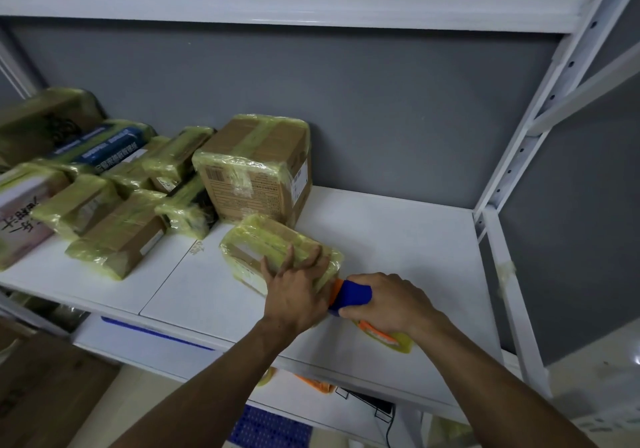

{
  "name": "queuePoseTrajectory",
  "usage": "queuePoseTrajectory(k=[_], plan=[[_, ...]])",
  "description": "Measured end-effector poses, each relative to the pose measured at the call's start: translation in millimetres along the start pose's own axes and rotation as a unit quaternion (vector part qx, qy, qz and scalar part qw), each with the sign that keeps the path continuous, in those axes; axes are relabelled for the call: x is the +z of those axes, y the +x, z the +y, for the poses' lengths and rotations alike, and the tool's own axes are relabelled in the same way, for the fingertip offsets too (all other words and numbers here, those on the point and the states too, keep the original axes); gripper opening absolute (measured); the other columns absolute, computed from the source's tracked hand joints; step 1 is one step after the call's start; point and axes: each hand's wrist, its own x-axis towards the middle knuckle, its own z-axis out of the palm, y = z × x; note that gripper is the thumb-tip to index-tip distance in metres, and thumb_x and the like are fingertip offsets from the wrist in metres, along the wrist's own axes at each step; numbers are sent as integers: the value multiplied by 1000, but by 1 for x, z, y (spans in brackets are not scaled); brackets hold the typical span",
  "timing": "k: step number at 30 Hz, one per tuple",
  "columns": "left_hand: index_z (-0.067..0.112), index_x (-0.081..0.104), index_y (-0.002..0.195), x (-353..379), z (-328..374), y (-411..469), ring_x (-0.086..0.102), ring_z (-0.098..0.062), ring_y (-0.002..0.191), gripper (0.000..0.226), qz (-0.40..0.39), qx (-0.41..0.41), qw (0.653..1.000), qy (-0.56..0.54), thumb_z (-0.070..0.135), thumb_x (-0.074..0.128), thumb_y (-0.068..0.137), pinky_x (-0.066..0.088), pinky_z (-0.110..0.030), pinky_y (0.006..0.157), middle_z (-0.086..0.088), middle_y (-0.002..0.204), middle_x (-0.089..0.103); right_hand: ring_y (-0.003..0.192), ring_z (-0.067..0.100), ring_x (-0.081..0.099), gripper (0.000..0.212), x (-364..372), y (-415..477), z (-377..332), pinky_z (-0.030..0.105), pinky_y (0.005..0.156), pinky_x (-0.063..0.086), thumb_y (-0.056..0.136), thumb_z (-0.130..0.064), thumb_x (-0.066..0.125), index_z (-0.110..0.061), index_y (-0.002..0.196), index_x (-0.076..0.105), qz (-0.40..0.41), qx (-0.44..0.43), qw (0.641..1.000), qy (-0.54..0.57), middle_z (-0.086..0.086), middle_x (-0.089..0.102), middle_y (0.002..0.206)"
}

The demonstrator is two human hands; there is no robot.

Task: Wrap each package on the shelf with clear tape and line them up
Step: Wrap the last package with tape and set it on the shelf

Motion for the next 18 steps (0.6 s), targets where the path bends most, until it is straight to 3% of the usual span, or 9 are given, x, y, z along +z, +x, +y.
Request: queuePoseTrajectory(k=[12, 18], plan=[[45, 25, 155, -8, -6, -7, 10, -32, 156, 69, -18, 11, 1000, 1, 66, 22, 89, 1, -70, 116, 25, 162, 25, 88, 10, 63, 47, 6, -8, 1, 28, 70, 53, 79, -72, 64, -44, 115, 55, 9, -6, 1000, 7, -18, 66, 100], [50, 30, 152, -15, -33, -16, 10, -28, 156, 59, 19, -8, 999, 34, 68, 32, 97, 6, -68, 116, 30, 160, 27, 86, 11, 67, 46, 3, -15, 20, 41, 79, 60, 74, -74, 58, -43, 107, 61, 35, 39, 996, 76, -15, 70, 90]])
